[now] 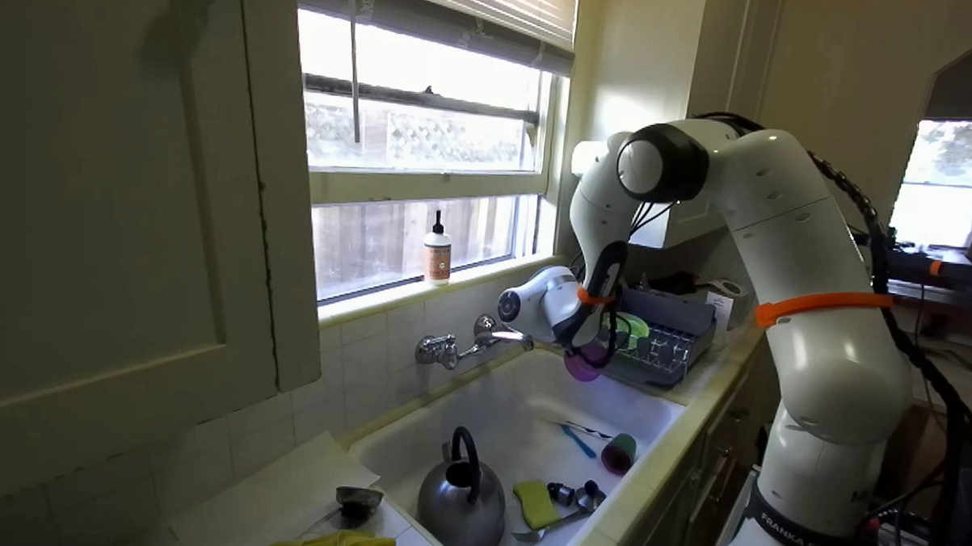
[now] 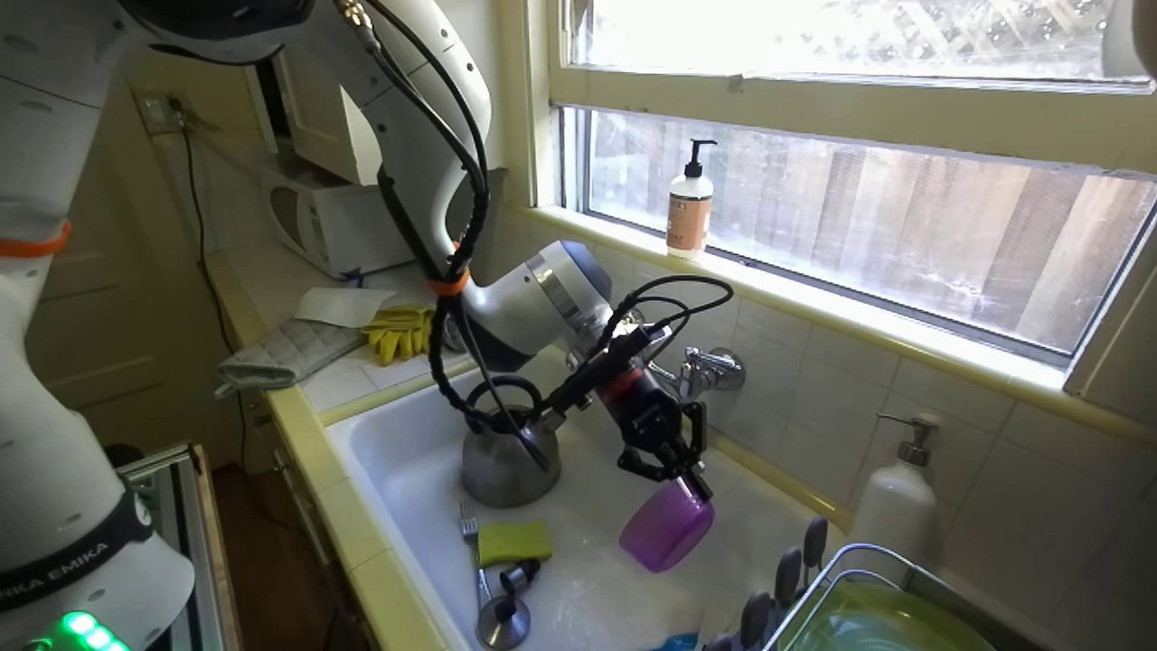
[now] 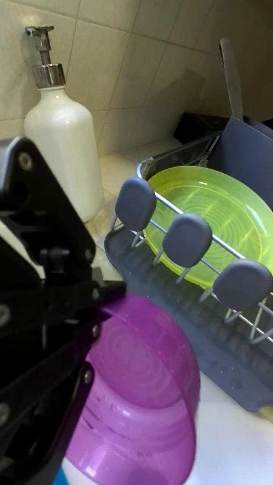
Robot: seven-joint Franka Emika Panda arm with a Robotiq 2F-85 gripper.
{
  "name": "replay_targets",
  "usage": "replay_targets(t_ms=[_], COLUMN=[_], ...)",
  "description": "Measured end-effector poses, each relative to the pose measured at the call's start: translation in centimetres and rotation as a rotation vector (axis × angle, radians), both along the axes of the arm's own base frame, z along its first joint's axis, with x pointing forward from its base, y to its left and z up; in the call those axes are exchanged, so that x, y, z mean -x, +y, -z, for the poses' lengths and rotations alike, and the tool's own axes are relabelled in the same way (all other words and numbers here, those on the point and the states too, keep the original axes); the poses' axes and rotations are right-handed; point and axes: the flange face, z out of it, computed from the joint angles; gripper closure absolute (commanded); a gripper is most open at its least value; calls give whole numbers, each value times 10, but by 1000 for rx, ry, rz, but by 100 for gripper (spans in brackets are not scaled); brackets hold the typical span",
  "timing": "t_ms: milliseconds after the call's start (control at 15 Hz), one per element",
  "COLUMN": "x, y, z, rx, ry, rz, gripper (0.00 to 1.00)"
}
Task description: Push the faucet on the left backwards then pour the liquid out of the purple bowl.
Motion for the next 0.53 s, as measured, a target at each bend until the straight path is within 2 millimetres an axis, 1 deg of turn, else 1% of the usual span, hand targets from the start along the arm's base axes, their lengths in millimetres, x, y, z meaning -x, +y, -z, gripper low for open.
replay_targets(t_ms=[333, 533], x=[5, 13], y=[-2, -4], z=[3, 7], rx=[-23, -34], ry=[-11, -15], rz=[19, 40], gripper=[99, 99])
